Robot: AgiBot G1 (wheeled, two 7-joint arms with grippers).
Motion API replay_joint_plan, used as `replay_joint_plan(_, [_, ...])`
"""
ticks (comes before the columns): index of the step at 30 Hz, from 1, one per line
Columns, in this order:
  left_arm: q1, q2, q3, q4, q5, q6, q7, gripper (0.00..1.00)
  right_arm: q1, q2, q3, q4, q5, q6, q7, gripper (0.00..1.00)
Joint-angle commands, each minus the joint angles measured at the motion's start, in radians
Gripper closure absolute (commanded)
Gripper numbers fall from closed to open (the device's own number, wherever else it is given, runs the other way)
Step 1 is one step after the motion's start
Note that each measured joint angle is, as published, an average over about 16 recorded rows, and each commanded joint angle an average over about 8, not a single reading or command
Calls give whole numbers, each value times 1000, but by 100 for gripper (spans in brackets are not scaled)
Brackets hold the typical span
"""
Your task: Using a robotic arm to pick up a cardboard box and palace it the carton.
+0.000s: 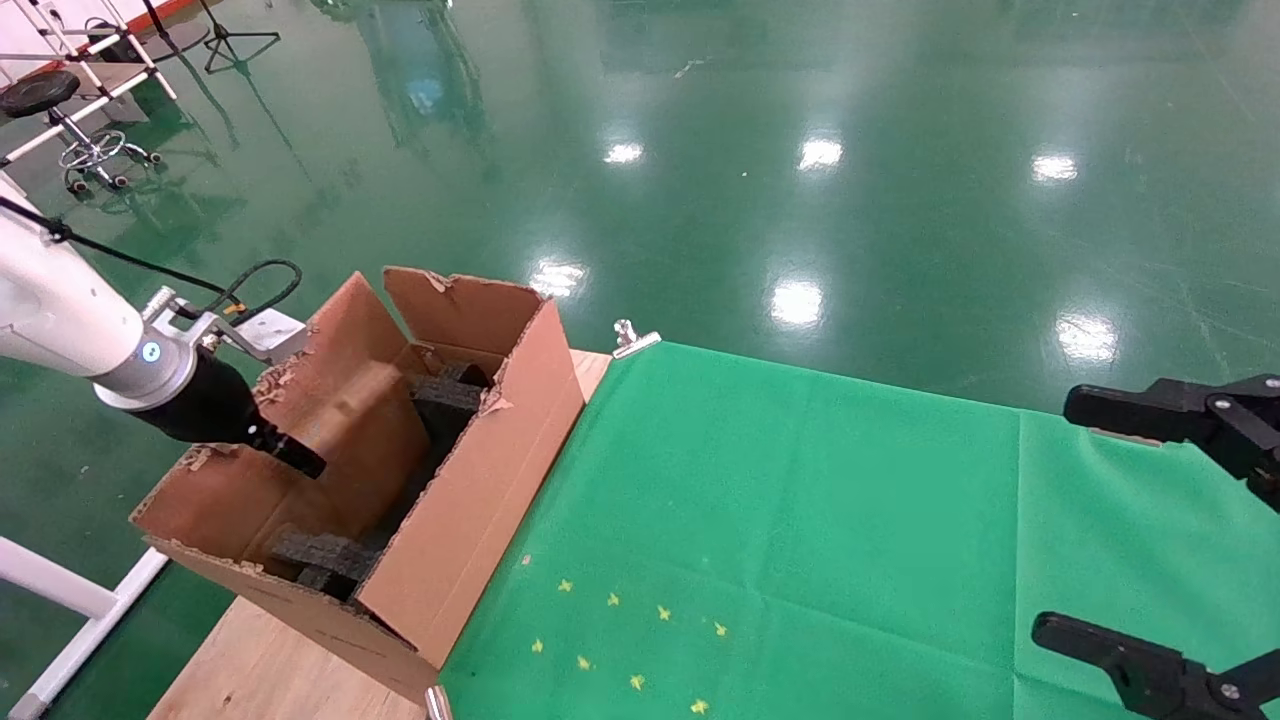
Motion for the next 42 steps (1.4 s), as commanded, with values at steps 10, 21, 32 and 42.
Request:
replay_joint_plan(10, [-116, -64, -62, -104, -89, 50, 118, 0, 0, 0, 0, 0, 0, 0, 0, 0])
replay_joint_plan(21, [-177, -108, -84, -178, -119, 95, 153, 0, 0, 0, 0, 0, 0, 0, 0, 0])
replay_joint_plan(32, [-92, -118, -170, -254, -172, 111, 178, 0, 0, 0, 0, 0, 1, 0, 0, 0])
replay_joint_plan(42, [80, -149, -361, -439, -292, 153, 234, 0, 0, 0, 0, 0, 1, 0, 0, 0])
